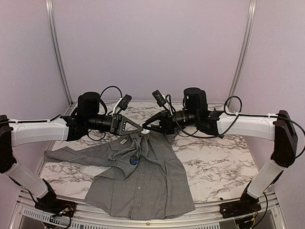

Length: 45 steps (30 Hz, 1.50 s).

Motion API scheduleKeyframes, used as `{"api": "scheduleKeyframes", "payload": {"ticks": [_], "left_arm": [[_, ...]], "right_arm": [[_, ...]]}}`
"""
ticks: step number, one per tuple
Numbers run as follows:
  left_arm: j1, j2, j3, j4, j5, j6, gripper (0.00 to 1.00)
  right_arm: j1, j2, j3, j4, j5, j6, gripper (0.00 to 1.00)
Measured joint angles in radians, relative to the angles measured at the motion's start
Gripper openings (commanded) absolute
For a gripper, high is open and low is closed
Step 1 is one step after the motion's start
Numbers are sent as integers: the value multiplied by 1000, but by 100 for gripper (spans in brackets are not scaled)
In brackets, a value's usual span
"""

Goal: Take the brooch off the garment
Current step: Close the brooch securely, then turn over the brooch.

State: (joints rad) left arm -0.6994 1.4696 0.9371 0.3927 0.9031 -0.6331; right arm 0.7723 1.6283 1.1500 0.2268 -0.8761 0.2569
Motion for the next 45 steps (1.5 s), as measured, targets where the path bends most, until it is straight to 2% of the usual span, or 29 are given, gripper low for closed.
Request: {"api": "scheduleKeyframes", "payload": {"ticks": [9, 17, 25, 33, 45], "left_arm": [[1, 0, -11, 27, -26, -25, 0], [-3, 0, -8, -10, -85, 21, 0], [-23, 0, 8, -66, -132, 76, 0], [-23, 0, 24, -116, -171, 119, 0], [-23, 0, 62, -187, -259, 220, 0]], "right_arm": [[5, 0, -29, 76, 41, 60, 11], [6, 0, -42, 89, 89, 77, 17], [16, 0, -44, 92, 139, 83, 30], [5, -26, -69, 92, 172, 87, 55], [-20, -170, -108, 79, 303, 98, 76]]}}
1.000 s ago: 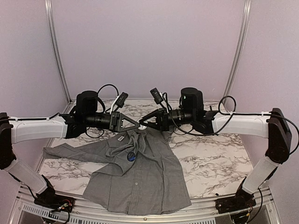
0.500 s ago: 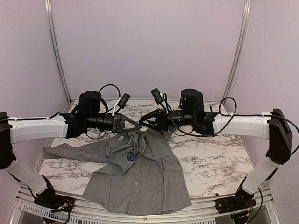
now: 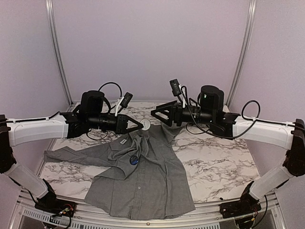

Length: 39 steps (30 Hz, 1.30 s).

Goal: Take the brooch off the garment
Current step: Turn over the brooch.

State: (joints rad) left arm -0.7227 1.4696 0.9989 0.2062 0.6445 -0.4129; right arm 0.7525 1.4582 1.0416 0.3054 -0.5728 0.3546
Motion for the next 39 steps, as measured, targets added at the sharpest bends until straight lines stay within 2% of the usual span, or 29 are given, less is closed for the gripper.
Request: {"api": "scheduleKeyframes", "payload": {"ticks": [3, 11, 15, 21, 28, 39], "left_arm": [[0, -10, 10, -10, -40, 42, 0], [-24, -99, 22, -26, -236, 222, 0], [-67, -138, 26, -24, -361, 351, 0], [-154, -159, 22, 11, -571, 573, 0], [-257, -188, -81, 175, -825, 868, 0], [-359, -171, -224, 509, -1059, 1310, 0]], "right_arm": [[-1, -47, -21, 0, 55, 16, 81], [-32, -102, -51, 2, 198, 114, 84], [-81, -101, -71, 0, 220, 206, 85], [-97, -84, -67, -21, 208, 254, 84], [-97, -53, -29, -47, 154, 297, 80], [-50, 34, 92, -90, 80, 351, 70]]}}
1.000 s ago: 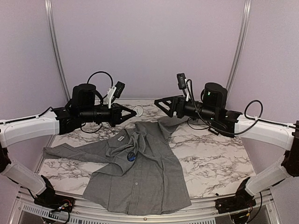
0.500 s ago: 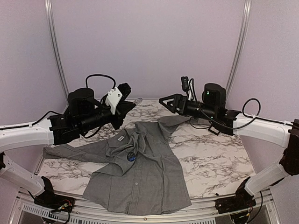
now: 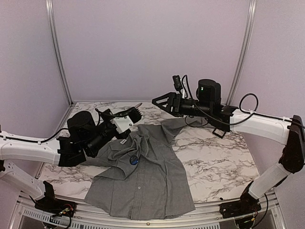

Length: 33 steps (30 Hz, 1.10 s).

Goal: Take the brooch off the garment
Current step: Turn over the brooch, then pass from the left arm to the right

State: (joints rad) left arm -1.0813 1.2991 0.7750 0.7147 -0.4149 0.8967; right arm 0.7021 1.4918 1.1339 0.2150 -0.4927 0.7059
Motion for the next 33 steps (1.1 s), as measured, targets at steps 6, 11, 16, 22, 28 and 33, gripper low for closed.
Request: {"api": "scheduleKeyframes", "payload": {"ticks": [6, 11, 16, 22, 28, 33], "left_arm": [[-52, 118, -53, 242, -122, 277, 0], [-62, 225, -63, 405, -198, 466, 0], [-66, 333, -62, 547, -246, 657, 0], [-66, 450, -61, 567, -265, 806, 0], [-66, 462, -39, 585, -277, 870, 0], [-66, 485, -30, 594, -283, 900, 0]], "right_arm": [[28, 54, 48, -17, -34, 18, 63], [33, 67, 64, -31, -53, 32, 58], [38, 82, 80, -37, -77, 43, 53], [41, 113, 83, -43, -103, 57, 49], [41, 125, 100, -81, -93, 54, 46], [40, 136, 100, -100, -85, 58, 41]]}}
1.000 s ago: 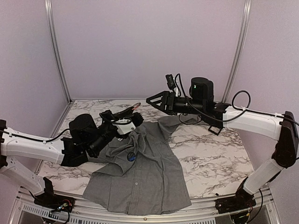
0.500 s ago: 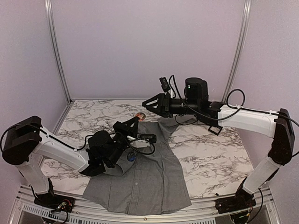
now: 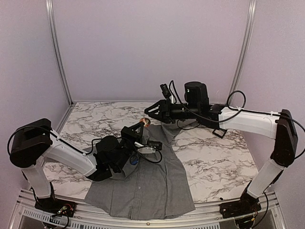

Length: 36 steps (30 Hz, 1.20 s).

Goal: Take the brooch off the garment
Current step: Pass from the left arm to the right

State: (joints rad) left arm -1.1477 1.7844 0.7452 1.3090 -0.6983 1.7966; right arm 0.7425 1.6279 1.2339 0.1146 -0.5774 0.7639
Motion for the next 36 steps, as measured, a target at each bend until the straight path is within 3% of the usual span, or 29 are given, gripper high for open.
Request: {"api": "scheduleKeyframes", "payload": {"ticks": [11, 36], "left_arm": [[0, 9, 13, 3, -22, 11, 0], [1, 31, 70, 4, -71, 22, 0]], "right_arm": [[-11, 10, 0, -21, 2, 14, 34], [-34, 35, -27, -5, -39, 56, 29]]}}
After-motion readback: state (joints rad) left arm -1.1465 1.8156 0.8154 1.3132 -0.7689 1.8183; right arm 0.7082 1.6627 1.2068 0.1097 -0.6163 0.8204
